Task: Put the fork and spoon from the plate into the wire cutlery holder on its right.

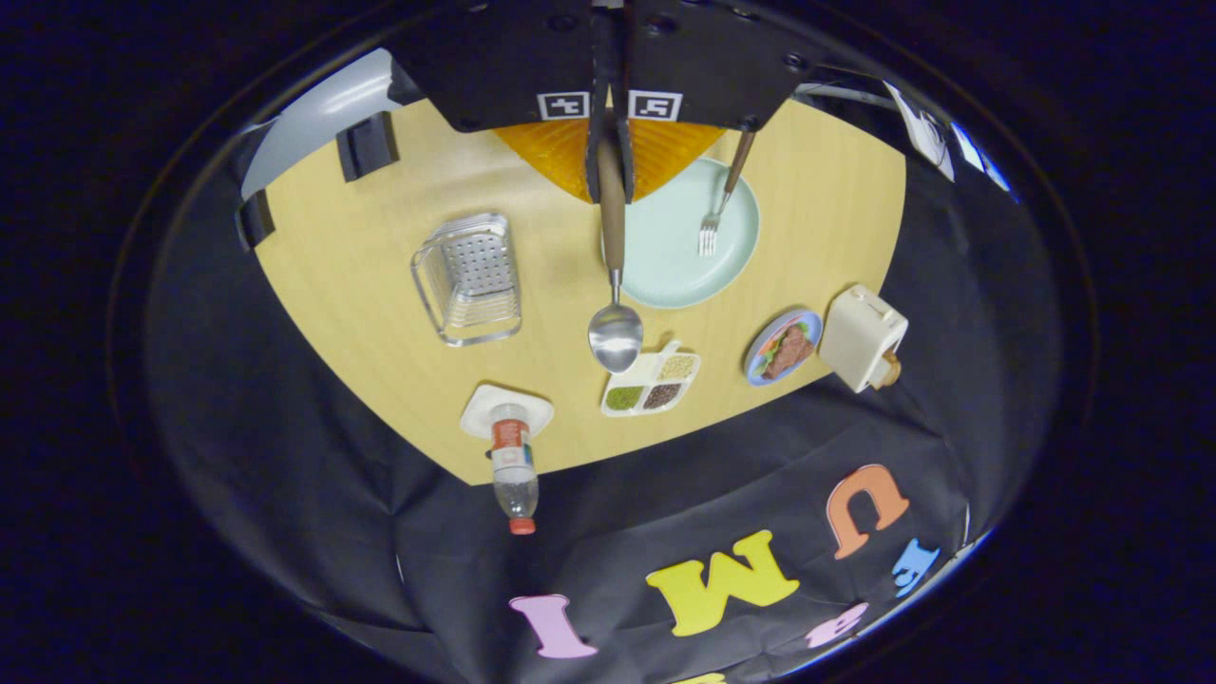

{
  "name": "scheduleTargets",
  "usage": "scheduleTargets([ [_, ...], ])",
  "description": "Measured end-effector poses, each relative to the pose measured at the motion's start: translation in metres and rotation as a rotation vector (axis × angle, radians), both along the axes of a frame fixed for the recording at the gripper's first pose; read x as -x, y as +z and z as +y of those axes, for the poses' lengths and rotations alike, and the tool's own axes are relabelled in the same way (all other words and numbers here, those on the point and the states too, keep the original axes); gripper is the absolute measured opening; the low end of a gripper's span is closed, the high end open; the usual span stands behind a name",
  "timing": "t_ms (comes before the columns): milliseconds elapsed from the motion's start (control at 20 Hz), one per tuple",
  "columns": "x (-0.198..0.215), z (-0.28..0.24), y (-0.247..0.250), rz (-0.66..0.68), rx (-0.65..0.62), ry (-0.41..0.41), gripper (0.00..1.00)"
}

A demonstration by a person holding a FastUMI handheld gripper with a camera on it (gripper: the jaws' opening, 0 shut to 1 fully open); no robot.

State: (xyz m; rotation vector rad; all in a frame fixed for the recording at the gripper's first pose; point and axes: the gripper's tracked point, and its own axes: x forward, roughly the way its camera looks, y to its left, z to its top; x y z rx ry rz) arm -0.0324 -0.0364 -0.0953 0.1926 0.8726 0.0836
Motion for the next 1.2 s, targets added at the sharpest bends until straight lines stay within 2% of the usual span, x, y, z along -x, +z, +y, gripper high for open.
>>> scheduleTargets([
  [350,0.003,-0.062,-0.01,0.066,0.068,-0.072,0.0],
  [750,0.017,-0.079,-0.036,0.179,0.096,-0.088,0.0],
  [950,0.013,-0.084,-0.033,0.188,0.098,-0.117,0.01],
  [1200,0.002,-0.084,-0.01,0.111,0.144,-0.106,0.13],
])
